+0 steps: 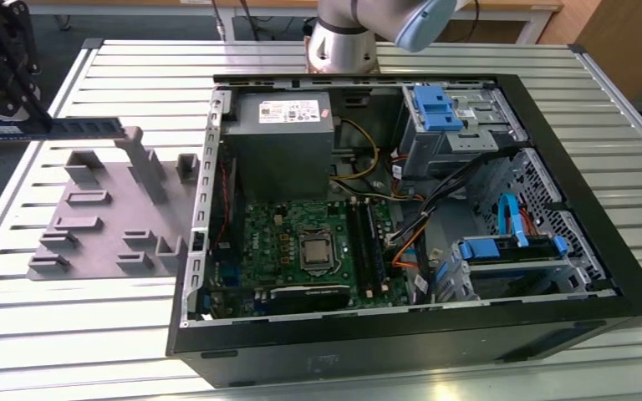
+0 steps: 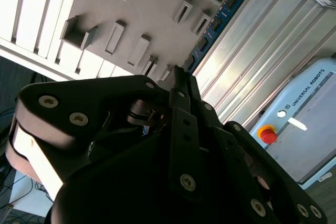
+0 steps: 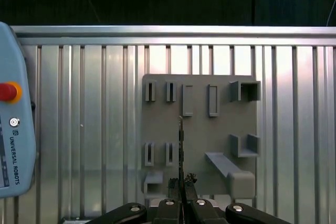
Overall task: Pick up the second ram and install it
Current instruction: 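Pick up the second ram and move it above second insertion slot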
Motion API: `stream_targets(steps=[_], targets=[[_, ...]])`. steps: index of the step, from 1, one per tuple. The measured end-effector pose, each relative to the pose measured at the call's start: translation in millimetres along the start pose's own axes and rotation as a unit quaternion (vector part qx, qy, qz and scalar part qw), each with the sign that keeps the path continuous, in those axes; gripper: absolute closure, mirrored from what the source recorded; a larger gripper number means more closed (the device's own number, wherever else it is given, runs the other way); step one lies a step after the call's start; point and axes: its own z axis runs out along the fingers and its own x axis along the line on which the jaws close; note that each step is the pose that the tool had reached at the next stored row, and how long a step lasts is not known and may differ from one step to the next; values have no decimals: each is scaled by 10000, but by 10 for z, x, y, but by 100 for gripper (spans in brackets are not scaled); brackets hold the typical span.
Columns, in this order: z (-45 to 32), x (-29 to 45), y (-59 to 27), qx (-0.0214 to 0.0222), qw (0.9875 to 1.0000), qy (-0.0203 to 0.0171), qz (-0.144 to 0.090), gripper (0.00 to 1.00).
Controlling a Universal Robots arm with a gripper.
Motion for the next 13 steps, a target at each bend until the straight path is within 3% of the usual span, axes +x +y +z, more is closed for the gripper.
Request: stream_targets(steps=[13], targets=[[-1,-2,-103,0,10000,0,0,86]])
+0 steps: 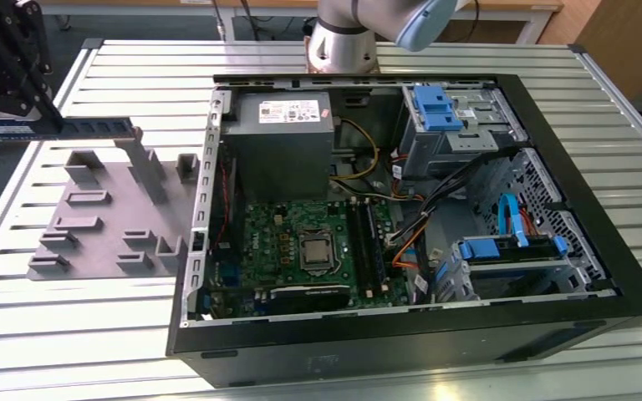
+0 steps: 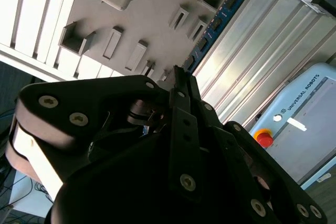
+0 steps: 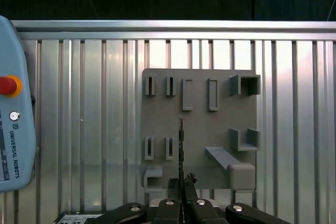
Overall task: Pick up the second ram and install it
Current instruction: 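Pick up the second ram and move it above second insertion slot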
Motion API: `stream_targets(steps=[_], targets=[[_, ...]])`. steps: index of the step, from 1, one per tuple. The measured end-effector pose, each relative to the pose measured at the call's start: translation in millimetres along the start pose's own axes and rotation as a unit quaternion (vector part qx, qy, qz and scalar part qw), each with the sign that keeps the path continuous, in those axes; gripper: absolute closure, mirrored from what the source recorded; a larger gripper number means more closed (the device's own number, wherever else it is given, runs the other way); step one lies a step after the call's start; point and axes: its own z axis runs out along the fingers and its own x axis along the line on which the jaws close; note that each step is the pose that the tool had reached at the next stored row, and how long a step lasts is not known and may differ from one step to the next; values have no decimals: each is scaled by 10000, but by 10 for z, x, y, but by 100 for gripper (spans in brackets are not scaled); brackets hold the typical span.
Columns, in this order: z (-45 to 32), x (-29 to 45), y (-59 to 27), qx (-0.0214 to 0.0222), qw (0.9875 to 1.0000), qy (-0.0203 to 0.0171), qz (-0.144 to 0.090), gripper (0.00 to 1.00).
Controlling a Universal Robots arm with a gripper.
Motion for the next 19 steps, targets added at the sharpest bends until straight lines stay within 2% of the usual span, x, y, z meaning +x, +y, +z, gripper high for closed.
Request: stream_targets(steps=[19], targets=[[-1,-3,-160,0,10000,0,0,86]])
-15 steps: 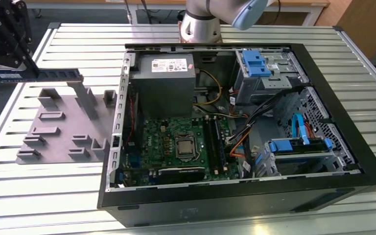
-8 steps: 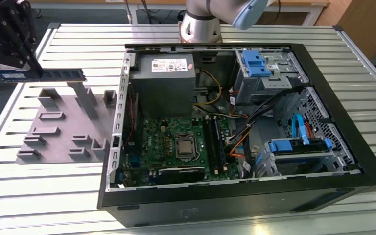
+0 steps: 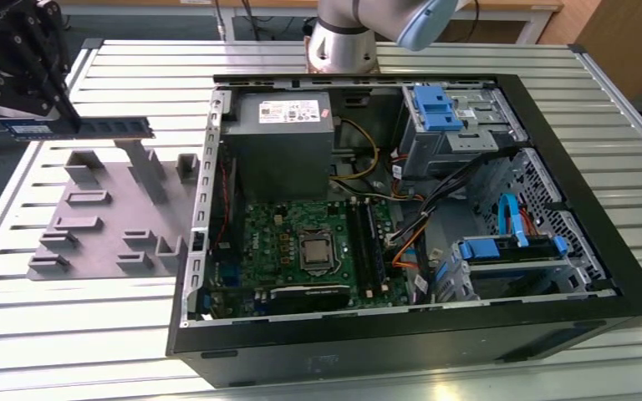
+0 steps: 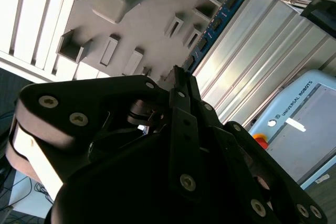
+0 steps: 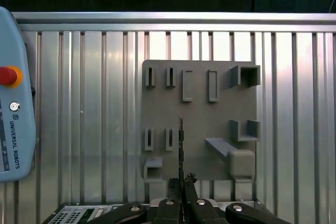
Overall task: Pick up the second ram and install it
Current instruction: 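Pick up the second ram and move it above second insertion slot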
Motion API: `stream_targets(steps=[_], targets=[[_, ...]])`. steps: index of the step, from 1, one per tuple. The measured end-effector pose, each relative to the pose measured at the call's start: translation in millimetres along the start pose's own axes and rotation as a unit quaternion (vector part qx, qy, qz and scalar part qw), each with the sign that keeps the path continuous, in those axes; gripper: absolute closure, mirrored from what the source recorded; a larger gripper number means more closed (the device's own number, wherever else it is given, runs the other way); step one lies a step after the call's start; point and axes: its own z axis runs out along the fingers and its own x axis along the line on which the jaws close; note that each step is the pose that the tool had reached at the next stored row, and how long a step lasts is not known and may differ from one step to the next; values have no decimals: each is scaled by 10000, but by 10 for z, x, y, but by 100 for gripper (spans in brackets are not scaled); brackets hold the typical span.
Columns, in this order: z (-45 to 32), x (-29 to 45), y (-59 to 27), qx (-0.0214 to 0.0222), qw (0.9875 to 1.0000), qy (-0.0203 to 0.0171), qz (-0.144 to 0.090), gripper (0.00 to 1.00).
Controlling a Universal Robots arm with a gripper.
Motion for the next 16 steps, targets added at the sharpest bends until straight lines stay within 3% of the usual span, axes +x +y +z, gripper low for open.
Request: stream_targets(steps=[16], targets=[[-2,-3,-143,-1,10000,0,0,86]])
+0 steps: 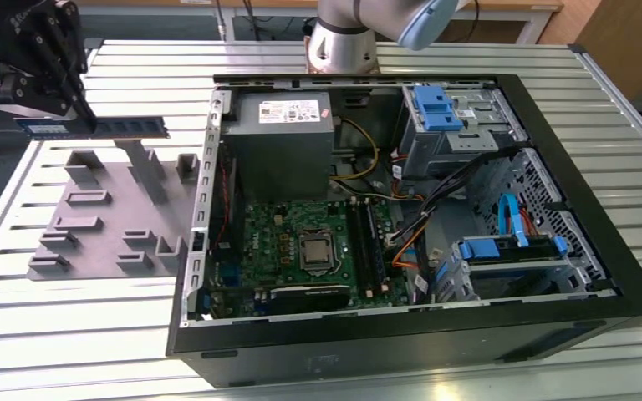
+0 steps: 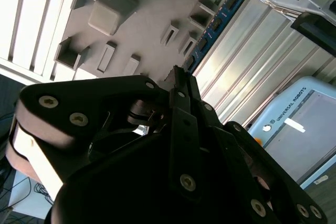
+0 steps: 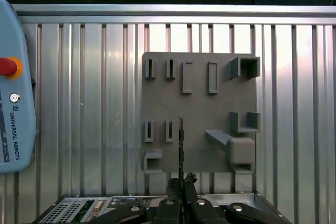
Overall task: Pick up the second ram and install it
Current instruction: 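Pick up the second ram and move it above second insertion slot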
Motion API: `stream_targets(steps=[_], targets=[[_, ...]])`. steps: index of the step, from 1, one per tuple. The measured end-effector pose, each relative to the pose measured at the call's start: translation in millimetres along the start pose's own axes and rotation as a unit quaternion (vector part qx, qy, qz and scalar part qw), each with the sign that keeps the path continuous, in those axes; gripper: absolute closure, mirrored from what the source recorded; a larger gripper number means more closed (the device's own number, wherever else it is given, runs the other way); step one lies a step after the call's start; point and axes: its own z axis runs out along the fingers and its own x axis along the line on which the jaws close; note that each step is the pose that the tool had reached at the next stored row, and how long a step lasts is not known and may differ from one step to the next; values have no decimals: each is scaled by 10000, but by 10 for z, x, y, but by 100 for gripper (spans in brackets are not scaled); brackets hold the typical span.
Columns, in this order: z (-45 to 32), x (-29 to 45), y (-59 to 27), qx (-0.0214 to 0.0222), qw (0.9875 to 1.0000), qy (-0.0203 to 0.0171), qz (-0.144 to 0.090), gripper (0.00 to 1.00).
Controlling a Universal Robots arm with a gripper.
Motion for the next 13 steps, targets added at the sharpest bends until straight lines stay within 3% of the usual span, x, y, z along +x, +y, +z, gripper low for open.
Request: stream_targets(steps=[13], targets=[[0,-2,-112,1,10000,0,0,86]])
